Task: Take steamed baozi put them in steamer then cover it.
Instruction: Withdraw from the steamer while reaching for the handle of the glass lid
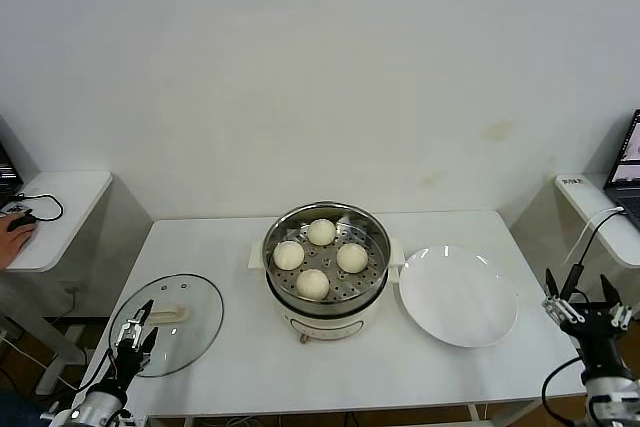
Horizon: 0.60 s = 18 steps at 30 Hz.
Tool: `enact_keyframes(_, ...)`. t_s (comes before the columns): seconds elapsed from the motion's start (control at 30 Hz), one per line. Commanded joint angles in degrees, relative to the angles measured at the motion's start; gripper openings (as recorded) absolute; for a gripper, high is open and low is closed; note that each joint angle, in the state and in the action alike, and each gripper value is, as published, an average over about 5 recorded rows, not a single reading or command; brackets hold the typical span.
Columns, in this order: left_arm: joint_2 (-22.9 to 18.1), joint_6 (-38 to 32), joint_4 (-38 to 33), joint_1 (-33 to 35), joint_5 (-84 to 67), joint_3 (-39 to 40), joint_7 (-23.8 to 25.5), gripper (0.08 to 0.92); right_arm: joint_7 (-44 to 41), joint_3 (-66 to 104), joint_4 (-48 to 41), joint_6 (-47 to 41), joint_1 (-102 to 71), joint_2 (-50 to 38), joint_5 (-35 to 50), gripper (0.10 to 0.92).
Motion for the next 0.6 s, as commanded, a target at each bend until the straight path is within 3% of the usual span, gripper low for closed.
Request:
enact_keyframes(0.03, 2.51, -0.23, 8.77, -8.01, 3.66, 3.89, 0.40, 0.823, -0.11, 2.37, 1.44, 0.45, -3.33, 3.21, -0.40, 0.823)
enact_keyframes(0.6, 3.23, -0.37, 15.98, -18.10, -0.12, 7.14, 1.58, 0.823, -0.28, 2.05, 2.12, 0.89, -4.88, 5.43, -1.70, 0.823)
